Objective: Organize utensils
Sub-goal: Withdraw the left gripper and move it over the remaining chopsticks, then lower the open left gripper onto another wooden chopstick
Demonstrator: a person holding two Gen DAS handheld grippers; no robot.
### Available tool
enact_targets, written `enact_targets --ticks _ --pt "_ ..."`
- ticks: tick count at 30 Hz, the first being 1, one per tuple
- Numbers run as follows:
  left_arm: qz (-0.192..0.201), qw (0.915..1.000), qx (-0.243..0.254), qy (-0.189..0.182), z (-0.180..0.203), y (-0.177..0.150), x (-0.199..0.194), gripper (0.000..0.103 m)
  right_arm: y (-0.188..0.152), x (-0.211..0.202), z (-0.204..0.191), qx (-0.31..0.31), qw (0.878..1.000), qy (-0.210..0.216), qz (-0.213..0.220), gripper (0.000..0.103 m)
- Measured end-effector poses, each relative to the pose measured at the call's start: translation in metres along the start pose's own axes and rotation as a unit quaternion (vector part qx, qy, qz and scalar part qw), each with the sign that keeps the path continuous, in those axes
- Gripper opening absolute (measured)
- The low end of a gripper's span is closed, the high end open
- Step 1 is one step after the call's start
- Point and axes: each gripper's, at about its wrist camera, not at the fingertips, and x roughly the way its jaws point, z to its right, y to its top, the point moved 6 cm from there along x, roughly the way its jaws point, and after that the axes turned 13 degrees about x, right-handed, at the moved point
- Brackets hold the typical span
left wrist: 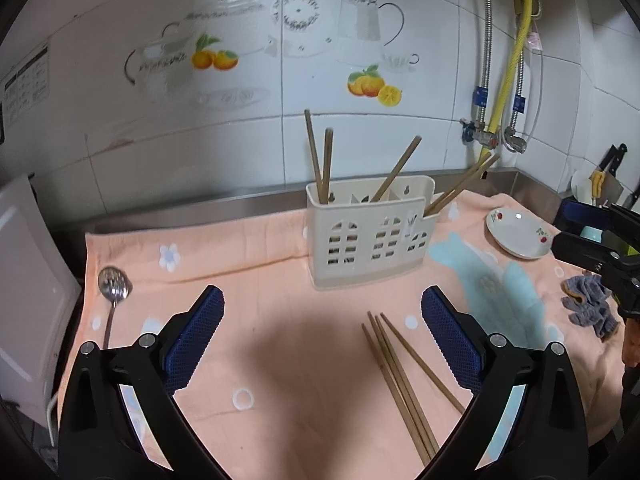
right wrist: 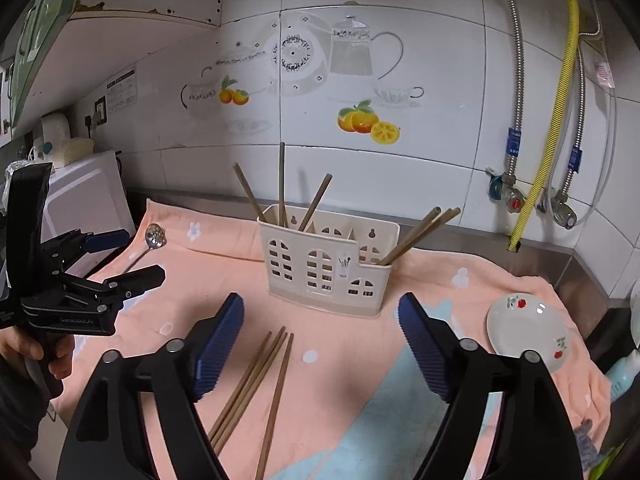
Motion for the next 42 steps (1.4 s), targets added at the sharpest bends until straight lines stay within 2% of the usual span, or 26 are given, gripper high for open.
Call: enact_targets --ticks 7,10,17,42 --pt "-0.01 0.9997 -0.014 0.015 -0.005 -0.018 -0.003 0.098 -0.016 -0.007 -0.005 -0.01 1.0 -0.009 0.005 0.086" --pt "-0.015 0.9993 -0.013 0.03 -0.008 -0.026 -0.006 0.098 -0.027 -0.007 -0.01 -0.014 1.0 -0.007 0.001 0.086" --pt "-0.02 0.9989 -0.028 0.033 -0.011 -0.042 -0.012 0.098 -0.051 -0.002 -0.02 -0.028 0.999 -0.016 -0.009 0.087" --pt "-0.071 0.9951 -0.052 0.045 -0.009 -0.102 -0.007 0.098 -0.154 0.036 -0.013 0.012 0.994 -0.02 -0.104 0.087"
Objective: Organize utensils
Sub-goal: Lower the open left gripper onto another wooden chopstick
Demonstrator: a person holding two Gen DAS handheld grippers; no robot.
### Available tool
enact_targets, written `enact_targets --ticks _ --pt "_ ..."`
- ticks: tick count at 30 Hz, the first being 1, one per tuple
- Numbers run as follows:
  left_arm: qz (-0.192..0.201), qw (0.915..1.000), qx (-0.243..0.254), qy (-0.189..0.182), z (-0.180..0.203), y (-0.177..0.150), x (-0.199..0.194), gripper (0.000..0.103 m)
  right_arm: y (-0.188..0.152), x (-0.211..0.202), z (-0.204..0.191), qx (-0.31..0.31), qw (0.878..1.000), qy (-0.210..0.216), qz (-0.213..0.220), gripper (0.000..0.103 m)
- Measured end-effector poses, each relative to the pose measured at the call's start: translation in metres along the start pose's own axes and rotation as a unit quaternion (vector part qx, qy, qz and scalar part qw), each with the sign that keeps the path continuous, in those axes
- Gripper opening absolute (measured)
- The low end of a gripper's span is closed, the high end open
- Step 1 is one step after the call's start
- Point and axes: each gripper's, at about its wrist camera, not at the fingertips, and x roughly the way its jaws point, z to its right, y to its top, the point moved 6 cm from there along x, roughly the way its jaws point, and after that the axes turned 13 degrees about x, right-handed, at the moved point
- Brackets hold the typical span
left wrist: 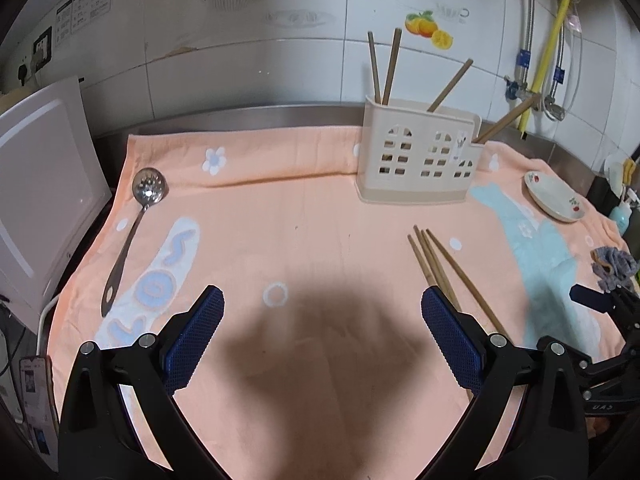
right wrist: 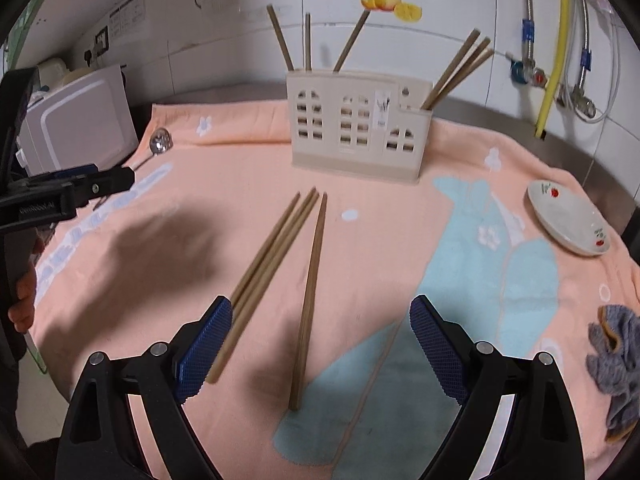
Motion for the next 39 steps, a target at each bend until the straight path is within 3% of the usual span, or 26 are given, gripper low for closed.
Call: enact_targets --ticks 5,10,18,26,34,39 --pt "-0.012 0.9999 0.001 0.002 0.003 -0.009 0.004 0.098 -0.01 0.011 0.0 0.006 1.0 0.004 -0.016 0.087" --pt "-0.022 0.9997 0.006 -0.003 0.009 -0.017 0.008 0.098 -0.013 0.021 -0.001 0.016 0.999 0.017 -0.031 0.069" --pt "-0.04 0.9991 0.009 -0.007 0.015 -0.028 0.017 0.098 -0.017 0.03 -0.003 0.024 0.998 0.025 -0.045 0.049" --pt "-0.049 0.9987 0.01 -0.011 0.018 -0.033 0.021 0.098 -0.016 0.036 -0.004 0.027 0.998 0.026 -0.051 0.041" --pt "-0.059 0.998 0.017 -0.017 0.028 -0.039 0.025 0.098 -0.016 0.046 -0.006 0.027 0.998 0.023 -0.06 0.021" --pt "-0.062 0.9976 0.02 -0.024 0.036 -0.04 0.026 0.098 -0.017 0.05 -0.005 0.03 0.997 0.019 -0.064 0.015"
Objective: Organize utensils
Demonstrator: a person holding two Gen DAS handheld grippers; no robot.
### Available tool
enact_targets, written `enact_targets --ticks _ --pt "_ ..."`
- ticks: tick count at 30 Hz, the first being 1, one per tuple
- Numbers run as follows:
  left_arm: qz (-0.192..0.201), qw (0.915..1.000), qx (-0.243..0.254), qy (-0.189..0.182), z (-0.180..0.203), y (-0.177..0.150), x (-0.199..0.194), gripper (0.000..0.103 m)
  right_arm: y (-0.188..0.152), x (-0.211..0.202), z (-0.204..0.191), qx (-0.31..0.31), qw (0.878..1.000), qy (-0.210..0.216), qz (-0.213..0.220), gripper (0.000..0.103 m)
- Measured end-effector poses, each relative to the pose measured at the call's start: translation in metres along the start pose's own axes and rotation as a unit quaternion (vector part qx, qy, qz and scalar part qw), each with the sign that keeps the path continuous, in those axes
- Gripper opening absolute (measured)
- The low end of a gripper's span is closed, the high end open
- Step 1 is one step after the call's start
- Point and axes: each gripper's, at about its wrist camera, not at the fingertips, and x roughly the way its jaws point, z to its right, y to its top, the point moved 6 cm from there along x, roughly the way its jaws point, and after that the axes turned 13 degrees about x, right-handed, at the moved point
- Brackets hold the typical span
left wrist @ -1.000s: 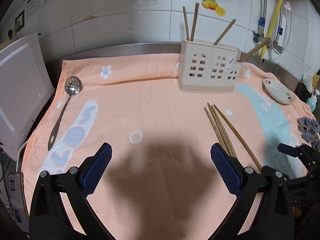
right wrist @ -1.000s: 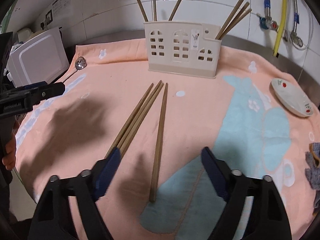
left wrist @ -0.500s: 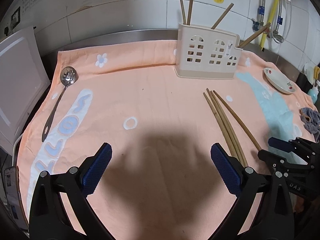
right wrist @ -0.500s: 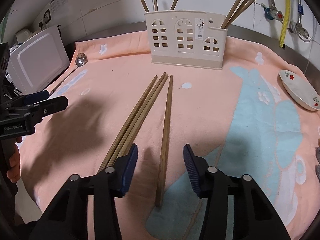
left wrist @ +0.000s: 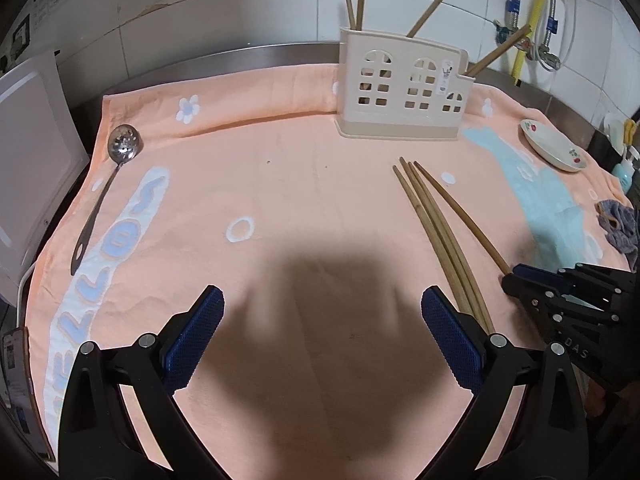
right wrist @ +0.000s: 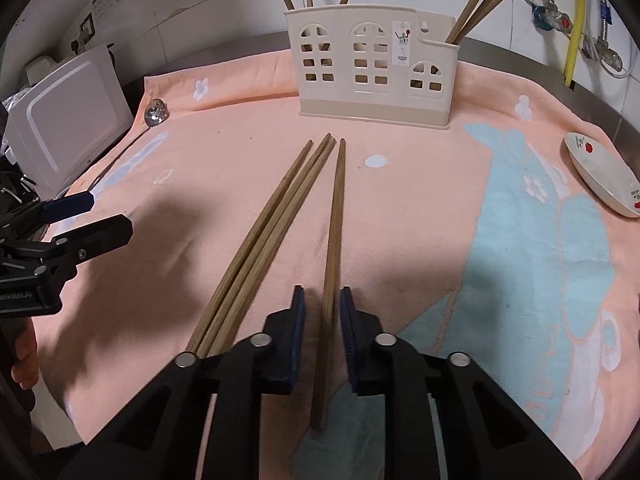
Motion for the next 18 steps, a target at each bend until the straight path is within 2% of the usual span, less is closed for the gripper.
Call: enact_targets --ticks 5,9,18 --pt "-0.005 0.9998 0.013 -0.01 0.015 0.002 0.004 0.098 0.0 0.0 0.002 -0.004 1.0 -0.008 0.002 0.007" --pt "-0.015 0.9995 0.016 -0.021 0.028 0.005 0.009 0.098 -0.001 -0.002 0.007 -0.003 1.0 -0.012 0.006 0.007" --pt "-0.047 0.9988 0.013 -0.01 0.044 0.01 0.026 0.098 -0.006 -0.01 0.018 0.001 1.0 -0.009 0.012 0.006"
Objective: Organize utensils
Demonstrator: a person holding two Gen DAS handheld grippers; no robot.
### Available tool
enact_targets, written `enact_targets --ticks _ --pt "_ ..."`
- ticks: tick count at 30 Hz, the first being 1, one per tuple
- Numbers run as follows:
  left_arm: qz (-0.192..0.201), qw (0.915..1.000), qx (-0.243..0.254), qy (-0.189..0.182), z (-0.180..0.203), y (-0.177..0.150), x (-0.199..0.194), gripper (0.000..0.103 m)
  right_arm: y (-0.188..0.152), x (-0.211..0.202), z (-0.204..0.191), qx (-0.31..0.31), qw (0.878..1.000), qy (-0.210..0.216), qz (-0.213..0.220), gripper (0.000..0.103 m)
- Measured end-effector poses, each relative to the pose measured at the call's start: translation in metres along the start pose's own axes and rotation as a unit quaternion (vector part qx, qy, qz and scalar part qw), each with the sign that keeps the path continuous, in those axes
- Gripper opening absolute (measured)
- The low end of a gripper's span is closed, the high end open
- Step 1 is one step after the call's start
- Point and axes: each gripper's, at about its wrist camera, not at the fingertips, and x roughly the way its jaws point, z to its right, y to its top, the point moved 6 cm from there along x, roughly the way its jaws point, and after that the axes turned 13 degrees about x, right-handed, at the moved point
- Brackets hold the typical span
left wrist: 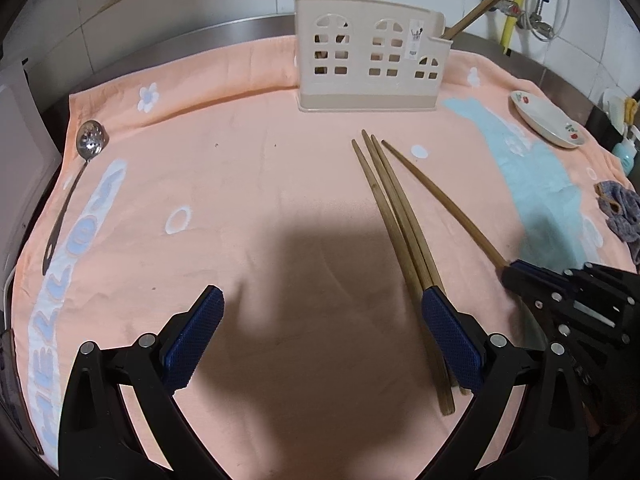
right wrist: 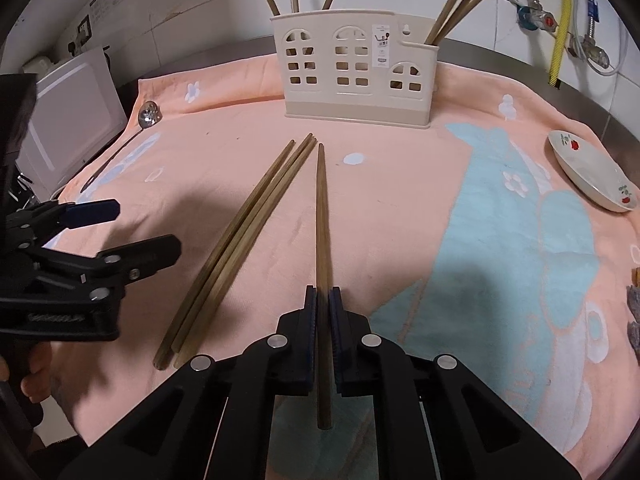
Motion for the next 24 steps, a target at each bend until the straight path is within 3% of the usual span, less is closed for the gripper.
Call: enact_targets --ticks 10,18,24 --pt "-0.026 0.9994 -0.021 -0.001 0.005 0.008 0.015 0.098 -0.004 -0.006 0.018 0.018 1.0 0.007 0.003 0.007" --pt "-0.046 0.9989 -0.009 0.008 0.015 0.009 0.026 0.098 -0.004 -0.007 0.022 0.024 1.0 0.02 0.005 0.007" --pt "-0.045 0.9988 -0.016 0.013 0.013 0.009 0.026 0.098 -0.005 -0.007 0.024 0.027 0.999 0.027 0.007 0.007"
